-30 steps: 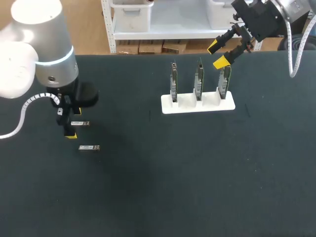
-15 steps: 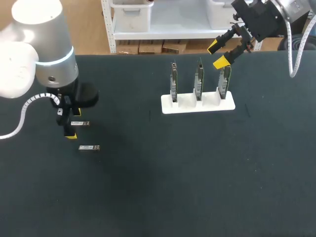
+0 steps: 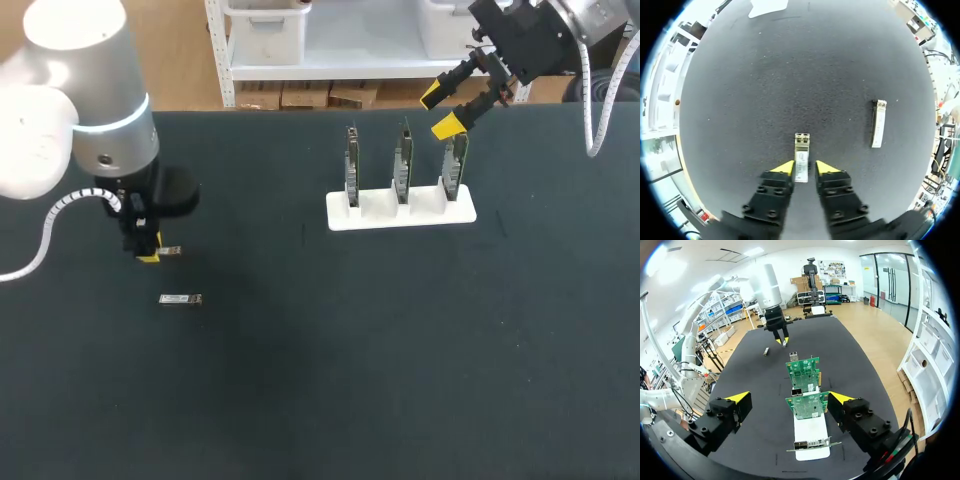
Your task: Pick up the optical module with the left hand, and insert it into the network port with the right hand.
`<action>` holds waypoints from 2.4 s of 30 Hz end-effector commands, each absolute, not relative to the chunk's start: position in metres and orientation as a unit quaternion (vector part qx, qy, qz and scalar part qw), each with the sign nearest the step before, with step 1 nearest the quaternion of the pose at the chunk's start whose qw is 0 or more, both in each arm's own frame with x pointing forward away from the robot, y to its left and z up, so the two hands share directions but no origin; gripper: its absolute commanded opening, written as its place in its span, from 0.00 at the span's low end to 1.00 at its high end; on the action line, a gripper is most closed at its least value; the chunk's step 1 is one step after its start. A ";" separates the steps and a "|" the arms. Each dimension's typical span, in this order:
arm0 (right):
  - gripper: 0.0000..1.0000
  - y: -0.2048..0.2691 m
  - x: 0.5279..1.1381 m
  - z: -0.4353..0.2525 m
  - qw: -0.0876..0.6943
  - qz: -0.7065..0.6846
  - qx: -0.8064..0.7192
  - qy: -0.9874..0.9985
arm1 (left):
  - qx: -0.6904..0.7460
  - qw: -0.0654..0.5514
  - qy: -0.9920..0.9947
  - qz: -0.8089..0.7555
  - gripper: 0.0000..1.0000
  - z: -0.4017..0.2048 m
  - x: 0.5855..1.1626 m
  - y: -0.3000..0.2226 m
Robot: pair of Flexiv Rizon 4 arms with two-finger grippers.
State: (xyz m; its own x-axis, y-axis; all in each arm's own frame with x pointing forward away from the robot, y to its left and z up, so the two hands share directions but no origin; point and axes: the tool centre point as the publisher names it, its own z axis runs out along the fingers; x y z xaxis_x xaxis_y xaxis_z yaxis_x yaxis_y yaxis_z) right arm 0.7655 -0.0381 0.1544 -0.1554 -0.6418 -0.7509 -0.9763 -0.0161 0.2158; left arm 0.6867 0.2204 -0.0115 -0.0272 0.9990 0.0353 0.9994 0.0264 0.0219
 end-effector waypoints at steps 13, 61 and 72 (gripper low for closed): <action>1.00 -0.038 0.762 0.154 0.229 0.367 -0.608 0.665 | -0.649 -0.167 -0.729 0.141 0.00 0.047 0.697 0.208; 1.00 -0.038 0.762 0.154 0.229 0.367 -0.608 0.665 | -0.639 -0.343 -0.623 0.292 0.00 0.159 0.690 0.107; 1.00 -0.038 0.762 0.154 0.229 0.367 -0.608 0.665 | -0.642 -0.384 -0.565 0.348 0.00 0.212 0.697 0.014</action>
State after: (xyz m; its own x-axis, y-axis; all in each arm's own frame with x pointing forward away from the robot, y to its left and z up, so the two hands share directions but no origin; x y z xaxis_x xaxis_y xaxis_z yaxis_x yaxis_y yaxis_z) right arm 0.7655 -0.0381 0.1543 -0.1554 -0.6418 -0.7510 -0.9763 -0.0160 0.2158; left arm 0.6862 0.0292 0.2102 0.1071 0.4599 -0.8815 0.9942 -0.0422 0.0987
